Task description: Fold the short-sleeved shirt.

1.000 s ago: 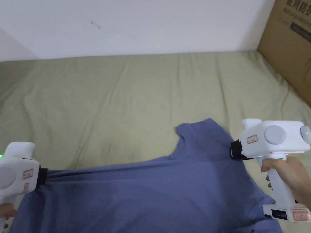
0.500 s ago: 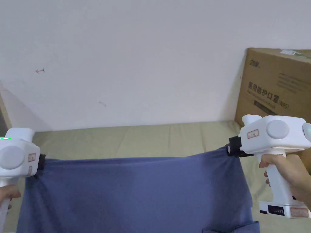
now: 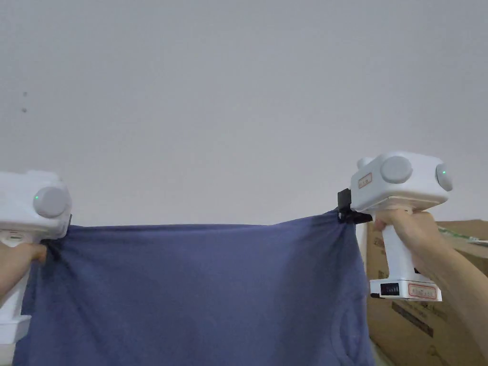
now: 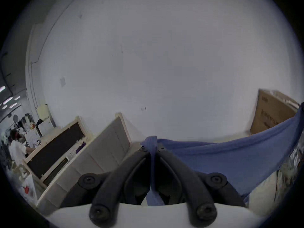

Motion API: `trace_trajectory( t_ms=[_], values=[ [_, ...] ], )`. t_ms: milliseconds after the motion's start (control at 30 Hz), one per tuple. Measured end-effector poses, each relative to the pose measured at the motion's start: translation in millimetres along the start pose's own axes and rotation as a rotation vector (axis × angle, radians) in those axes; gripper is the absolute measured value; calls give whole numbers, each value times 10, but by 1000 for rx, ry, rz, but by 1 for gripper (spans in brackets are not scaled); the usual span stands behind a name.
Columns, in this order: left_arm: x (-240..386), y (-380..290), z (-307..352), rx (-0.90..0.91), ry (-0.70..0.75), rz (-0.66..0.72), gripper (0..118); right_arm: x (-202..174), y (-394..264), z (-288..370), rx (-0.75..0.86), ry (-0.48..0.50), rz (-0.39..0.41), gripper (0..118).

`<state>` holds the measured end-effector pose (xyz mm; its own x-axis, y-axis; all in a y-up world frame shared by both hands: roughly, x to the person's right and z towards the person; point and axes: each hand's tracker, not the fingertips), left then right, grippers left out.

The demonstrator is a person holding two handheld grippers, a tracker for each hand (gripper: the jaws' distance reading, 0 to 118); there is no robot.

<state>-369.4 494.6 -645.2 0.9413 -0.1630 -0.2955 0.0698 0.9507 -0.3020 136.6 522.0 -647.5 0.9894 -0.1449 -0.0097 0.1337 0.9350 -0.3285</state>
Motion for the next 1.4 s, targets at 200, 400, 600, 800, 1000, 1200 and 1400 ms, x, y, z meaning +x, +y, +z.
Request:
trace_trajectory(
  t_ms=[200,400,600,800,1000,1200,1400],
  values=[
    [-40,565,-78,81,43,76,2,-163,550,178,106,-8,-5,5],
    [89,471,-266,153,65,-51,2,-161,444,52,88,-20,35,5],
    [327,-308,-862,76,49,-115,2,31,-208,-638,-69,-16,33,5],
    [668,-1839,-1642,-175,6,-171,2,206,-1498,-1639,-321,-25,17,5],
    [888,-3378,-2014,-429,-26,-194,2,387,-2985,-2283,-576,-52,-22,5],
    [906,-4163,-1971,-536,-45,-202,2,618,-3816,-2619,-696,-46,-44,5],
    [645,-4409,-1534,-568,-71,-186,2,686,-4173,-2251,-722,-37,-53,5]
  ],
)
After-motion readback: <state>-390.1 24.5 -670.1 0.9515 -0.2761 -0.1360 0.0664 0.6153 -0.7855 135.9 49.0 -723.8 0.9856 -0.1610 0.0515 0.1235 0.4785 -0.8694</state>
